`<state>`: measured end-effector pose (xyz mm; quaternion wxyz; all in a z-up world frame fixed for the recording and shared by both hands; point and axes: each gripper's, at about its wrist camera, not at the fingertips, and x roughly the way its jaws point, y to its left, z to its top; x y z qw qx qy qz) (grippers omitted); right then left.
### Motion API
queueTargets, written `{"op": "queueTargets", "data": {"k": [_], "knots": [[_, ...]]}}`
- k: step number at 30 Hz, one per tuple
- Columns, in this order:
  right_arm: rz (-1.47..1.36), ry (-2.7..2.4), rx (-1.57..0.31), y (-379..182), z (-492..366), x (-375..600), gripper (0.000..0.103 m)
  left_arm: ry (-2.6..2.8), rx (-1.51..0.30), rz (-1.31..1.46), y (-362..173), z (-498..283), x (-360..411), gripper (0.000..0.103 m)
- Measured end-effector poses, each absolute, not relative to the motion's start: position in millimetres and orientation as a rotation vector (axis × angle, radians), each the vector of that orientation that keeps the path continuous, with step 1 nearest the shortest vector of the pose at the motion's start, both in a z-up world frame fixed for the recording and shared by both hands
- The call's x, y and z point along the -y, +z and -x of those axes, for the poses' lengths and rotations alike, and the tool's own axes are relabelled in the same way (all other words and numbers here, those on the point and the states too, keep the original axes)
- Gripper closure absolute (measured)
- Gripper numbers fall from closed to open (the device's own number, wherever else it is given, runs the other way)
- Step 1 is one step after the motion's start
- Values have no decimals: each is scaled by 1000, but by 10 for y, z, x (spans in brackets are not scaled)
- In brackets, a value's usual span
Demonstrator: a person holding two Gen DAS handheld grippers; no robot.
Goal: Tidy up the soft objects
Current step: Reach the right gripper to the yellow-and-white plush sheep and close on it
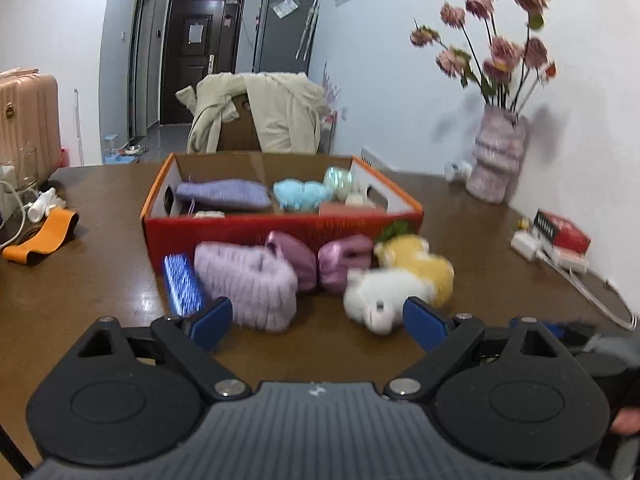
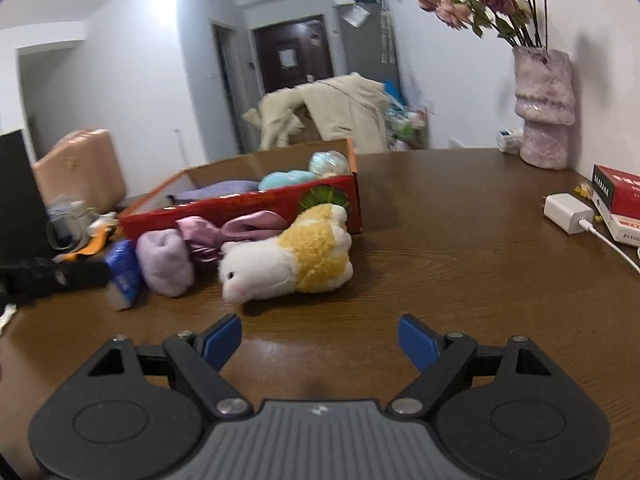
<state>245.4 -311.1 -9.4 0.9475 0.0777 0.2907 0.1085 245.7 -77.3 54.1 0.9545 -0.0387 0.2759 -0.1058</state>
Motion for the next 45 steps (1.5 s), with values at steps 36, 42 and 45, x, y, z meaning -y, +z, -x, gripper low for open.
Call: {"op": "queueTargets", "data": {"k": [36,42,45], "knots": [[-58,268,-638,121,-1776,3017,21,-399,-628,105,304,-2103,722,8],[29,235,-638,-113,-1667,2860,32,-480,-651,76,206,-2112,1022,9],[-10,243,-643,-188,-1691,2946,41,-502,-639,57,134,-2172,1149,9]]}}
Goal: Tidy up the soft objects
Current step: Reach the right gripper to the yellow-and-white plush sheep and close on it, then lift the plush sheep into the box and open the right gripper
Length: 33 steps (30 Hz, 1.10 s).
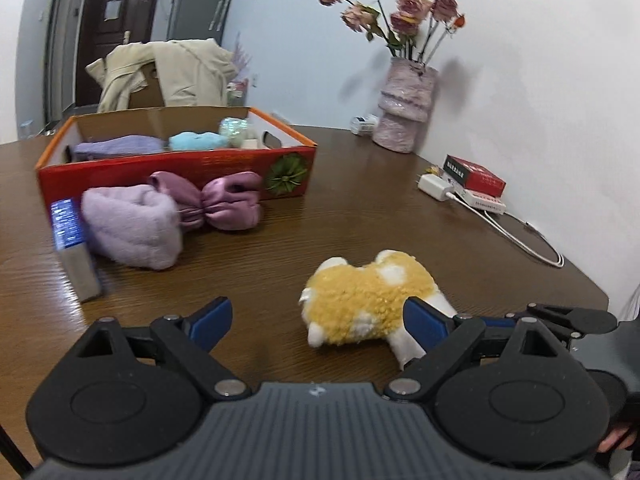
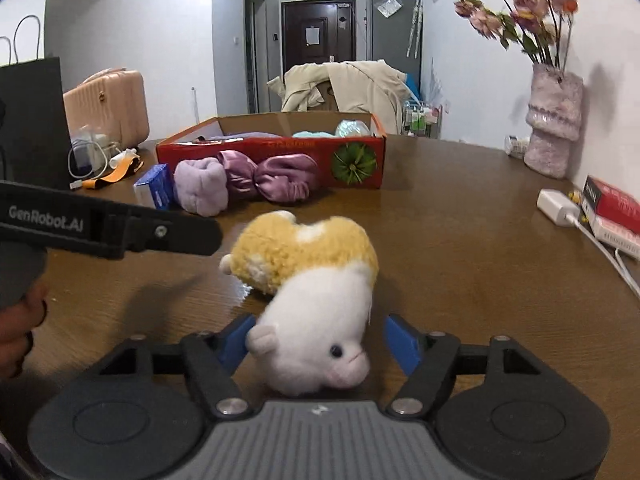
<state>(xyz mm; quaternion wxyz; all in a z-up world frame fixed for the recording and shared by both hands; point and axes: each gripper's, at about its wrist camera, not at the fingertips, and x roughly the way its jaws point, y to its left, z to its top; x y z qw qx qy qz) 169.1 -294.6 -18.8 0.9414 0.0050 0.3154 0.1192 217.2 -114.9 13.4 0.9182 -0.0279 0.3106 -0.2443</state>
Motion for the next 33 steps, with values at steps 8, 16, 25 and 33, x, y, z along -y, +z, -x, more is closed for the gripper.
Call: {"op": "queueTargets", "data": {"k": [8,16,25,33], "knots": [[-12,294,-637,-206,-1664,3013,44,-560,-695,138,-163,-2375,1237,34],[0,300,-628,-246,-1805,2974,47,-602,-696,194,-223,-2515,1205,36],[-60,389,-488,263,-2059,2969,52,-551,-507,184,516,-2606,1000,55],[26,511,-471,740,-3526,2231,52,-414,-538,172,969,-4044,487,55]]}}
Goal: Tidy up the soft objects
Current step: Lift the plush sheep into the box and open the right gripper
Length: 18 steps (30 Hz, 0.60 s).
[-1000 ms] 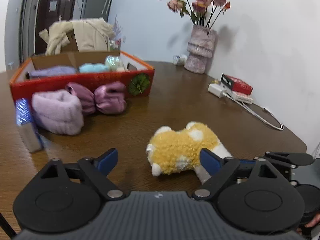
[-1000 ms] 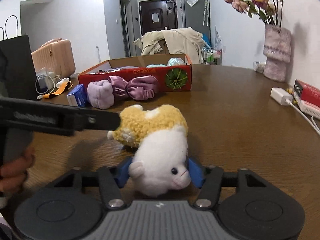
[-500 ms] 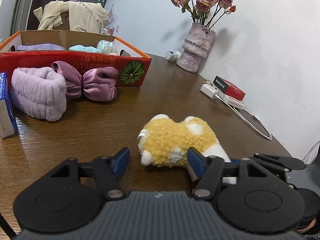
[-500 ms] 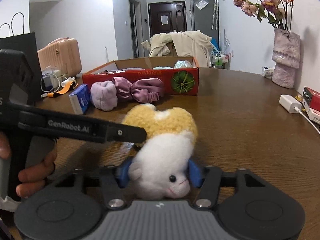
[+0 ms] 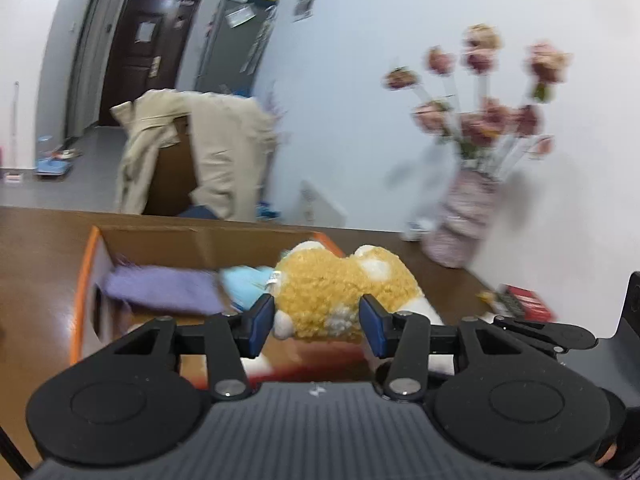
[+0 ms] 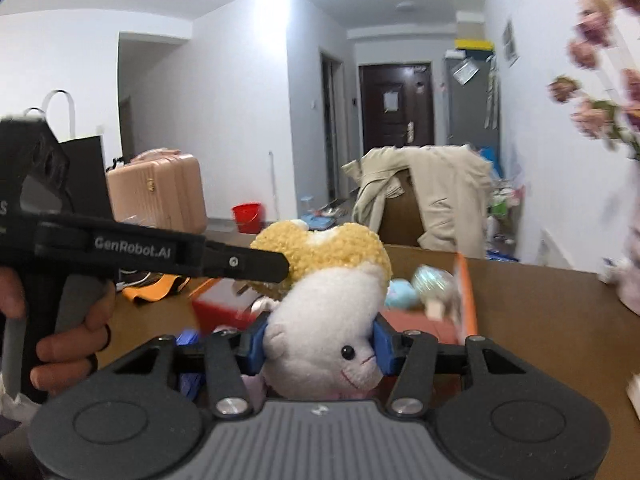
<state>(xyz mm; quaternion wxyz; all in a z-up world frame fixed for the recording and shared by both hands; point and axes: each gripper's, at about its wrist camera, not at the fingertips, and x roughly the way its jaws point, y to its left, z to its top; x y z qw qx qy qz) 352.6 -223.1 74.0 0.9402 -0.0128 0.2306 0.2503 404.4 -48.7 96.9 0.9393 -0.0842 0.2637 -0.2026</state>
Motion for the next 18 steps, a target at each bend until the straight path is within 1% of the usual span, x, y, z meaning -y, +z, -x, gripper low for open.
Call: {"op": "queueTargets", "data": {"k": [2,5,7,8,10,13,14,15,18], "knots": [[40,504,-534,665,-3989,2015,53,-379,-586,156,873,-4392,417,55],[45,472,-644,459,-4491,1803,53,-288,-701,132,586,-4848,325,55],[100,407,-730,276,-4741,1654,53,-229,-706,90,481,-4915,271,56],[106,410,-770,203,-4816,1626,53,-233,-689,122,463,-4907,192,55],[73,476,-802,188,-4856,1623,53,-263,-689,167,445,-4878,59,54],[42,543,-878,241,-4933,1594,51,-253,-675,120,439,-4800,23,50],[53,549,-899,246,-4963,1568,47,-253,-672,112,436,-4768,7,48],[68,558,-919,253,-4996,1537,39,-253,-672,113,437,-4748,-9,48],[40,568,-962,237,-5050,1516,24,-254,-667,121,498,-4696,-36,46]]}}
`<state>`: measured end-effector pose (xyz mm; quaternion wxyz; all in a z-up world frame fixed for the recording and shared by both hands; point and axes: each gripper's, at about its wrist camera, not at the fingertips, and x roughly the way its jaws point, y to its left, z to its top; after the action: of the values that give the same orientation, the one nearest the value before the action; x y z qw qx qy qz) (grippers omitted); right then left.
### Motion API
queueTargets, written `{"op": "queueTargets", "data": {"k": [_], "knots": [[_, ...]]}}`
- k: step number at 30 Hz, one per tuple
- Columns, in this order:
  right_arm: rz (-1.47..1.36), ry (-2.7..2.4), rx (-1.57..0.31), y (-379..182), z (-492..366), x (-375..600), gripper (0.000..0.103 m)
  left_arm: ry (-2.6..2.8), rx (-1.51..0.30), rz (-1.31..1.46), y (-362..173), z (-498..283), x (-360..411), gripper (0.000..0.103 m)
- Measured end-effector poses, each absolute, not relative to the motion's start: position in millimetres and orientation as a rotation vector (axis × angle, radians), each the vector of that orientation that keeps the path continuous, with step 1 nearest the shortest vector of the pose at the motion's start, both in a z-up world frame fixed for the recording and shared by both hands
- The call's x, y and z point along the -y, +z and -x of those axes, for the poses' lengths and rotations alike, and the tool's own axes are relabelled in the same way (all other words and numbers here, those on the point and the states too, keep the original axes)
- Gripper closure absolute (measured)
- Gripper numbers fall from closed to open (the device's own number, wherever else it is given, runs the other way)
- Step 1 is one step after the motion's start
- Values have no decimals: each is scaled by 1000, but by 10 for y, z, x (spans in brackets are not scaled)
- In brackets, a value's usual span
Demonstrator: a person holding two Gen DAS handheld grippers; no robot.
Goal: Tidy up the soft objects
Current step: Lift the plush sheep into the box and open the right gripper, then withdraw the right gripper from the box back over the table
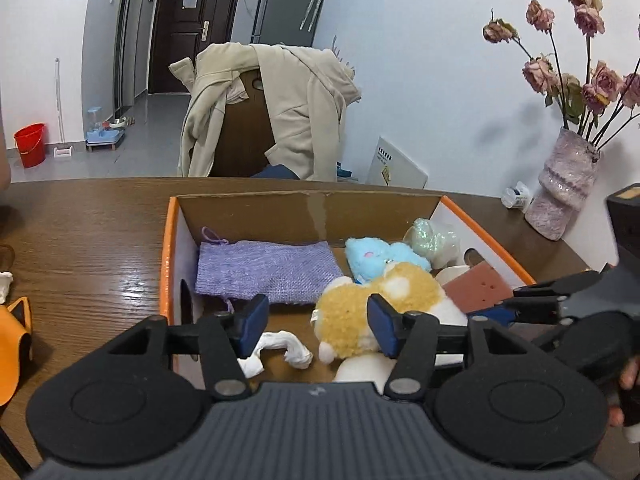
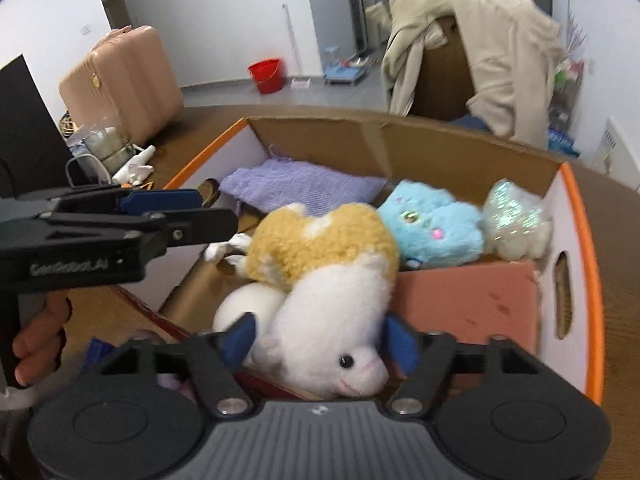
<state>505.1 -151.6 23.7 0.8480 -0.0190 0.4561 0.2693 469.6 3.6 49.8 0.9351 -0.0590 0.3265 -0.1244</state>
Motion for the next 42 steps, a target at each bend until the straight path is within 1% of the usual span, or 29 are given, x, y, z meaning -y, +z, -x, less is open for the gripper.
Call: {"op": "queueTargets", "data": {"k": [2,5,8,11,15,18,21,26,34,37,38,42], "knots": [[62,555,-974,240,-5068,1533,21,-252,-650,117,583,-4610,-75,44],[61,488,-965,325,-5001,1623,21,-249,-617,108,762,-4447,-123,40],[17,501,-910,555,-4852,1748,21,-244,-583,86,961,-4256,-139,39],[11,462,-829,886,-4668,1874,21,-237,-543,75,1196,-4034,-160,35],[-6,444,-735,1279,-4393,2057,21,-227,-489,59,1457,-3705,-163,34],[-17,430,-678,1438,-4174,2213,21,-221,-458,47,1577,-3418,-144,32],[-33,411,-632,1475,-3899,2348,21,-215,-438,53,1601,-3105,-129,31],[-39,412,-547,1312,-3279,2536,20,-211,-395,66,1453,-2486,-64,25],[-22,422,-446,814,-2255,2615,18,-180,-391,85,1008,-1661,55,21],[-11,437,-408,615,-1886,2613,12,-155,-427,108,794,-1431,27,20],[-6,433,-396,541,-1767,2607,8,-148,-450,115,704,-1365,12,20],[10,413,-411,271,-1416,2557,7,-137,-532,112,468,-1271,-26,20]]}}
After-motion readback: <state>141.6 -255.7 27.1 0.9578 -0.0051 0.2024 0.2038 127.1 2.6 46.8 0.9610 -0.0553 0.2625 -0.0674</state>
